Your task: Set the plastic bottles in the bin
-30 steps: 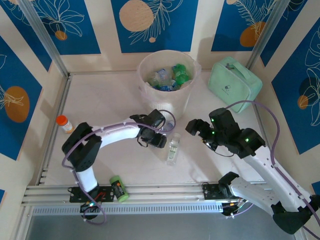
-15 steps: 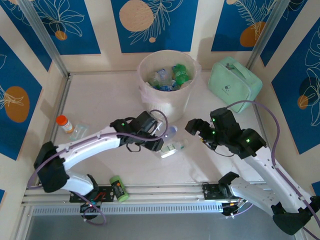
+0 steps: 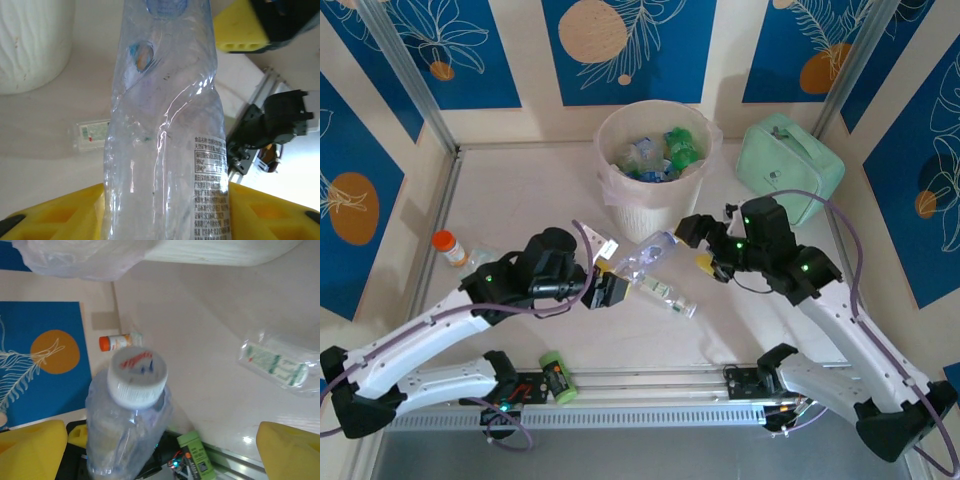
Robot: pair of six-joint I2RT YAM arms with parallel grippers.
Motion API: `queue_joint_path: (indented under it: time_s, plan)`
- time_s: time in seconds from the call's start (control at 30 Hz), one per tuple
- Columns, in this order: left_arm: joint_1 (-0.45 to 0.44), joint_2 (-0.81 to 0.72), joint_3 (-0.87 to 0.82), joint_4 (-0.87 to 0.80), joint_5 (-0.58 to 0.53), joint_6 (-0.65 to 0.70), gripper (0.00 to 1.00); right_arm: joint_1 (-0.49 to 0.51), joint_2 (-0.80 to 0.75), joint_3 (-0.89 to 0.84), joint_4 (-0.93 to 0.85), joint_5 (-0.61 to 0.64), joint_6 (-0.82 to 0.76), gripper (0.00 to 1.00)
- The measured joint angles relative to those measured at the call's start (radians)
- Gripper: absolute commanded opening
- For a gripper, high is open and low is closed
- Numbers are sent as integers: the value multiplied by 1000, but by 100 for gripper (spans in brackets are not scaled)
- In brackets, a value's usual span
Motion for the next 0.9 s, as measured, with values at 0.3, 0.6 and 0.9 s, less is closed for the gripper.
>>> queue_joint_path:
  time_s: [0.3, 0.6, 0.9]
  plan:
    - [0, -20, -1, 15, 30, 34, 54, 71, 57, 22, 119, -63, 15, 95]
    - [0, -20, -1, 23, 41, 52, 54, 103, 85, 22, 168, -72, 33, 82]
    - [0, -21, 0, 34, 43, 66, 55, 114, 97, 32, 167, -60, 33, 59]
